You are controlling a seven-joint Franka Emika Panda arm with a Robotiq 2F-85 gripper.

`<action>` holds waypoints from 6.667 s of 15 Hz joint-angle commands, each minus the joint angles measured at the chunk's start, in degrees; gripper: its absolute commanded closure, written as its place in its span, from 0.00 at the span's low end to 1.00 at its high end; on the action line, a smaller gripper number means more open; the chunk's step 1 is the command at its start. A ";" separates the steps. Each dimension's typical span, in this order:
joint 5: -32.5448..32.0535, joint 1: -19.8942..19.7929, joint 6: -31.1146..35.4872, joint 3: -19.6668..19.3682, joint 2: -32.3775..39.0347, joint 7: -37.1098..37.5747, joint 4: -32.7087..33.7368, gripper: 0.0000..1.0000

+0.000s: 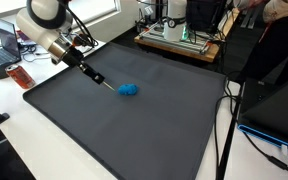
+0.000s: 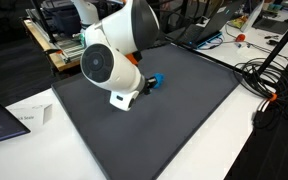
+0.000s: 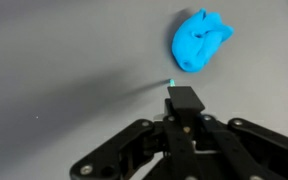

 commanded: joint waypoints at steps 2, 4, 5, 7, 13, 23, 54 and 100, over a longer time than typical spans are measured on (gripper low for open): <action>1.14 -1.50 -5.49 0.60 4.91 -0.55 6.46 0.97; 1.24 -1.66 -6.60 0.58 5.88 -0.33 7.94 0.97; 1.15 -1.58 -6.57 0.49 5.91 -0.34 8.21 0.97; 0.12 -0.88 -6.35 0.04 5.21 -0.31 8.02 0.97; -2.45 1.50 -2.42 -0.71 -0.42 -2.52 2.72 0.97; -12.62 8.46 5.58 -2.28 -14.56 -2.71 -11.28 0.96; -33.02 24.67 49.57 -4.05 -34.96 15.31 -46.38 0.97; -85.79 45.21 19.77 -3.00 -15.65 61.98 -27.90 0.97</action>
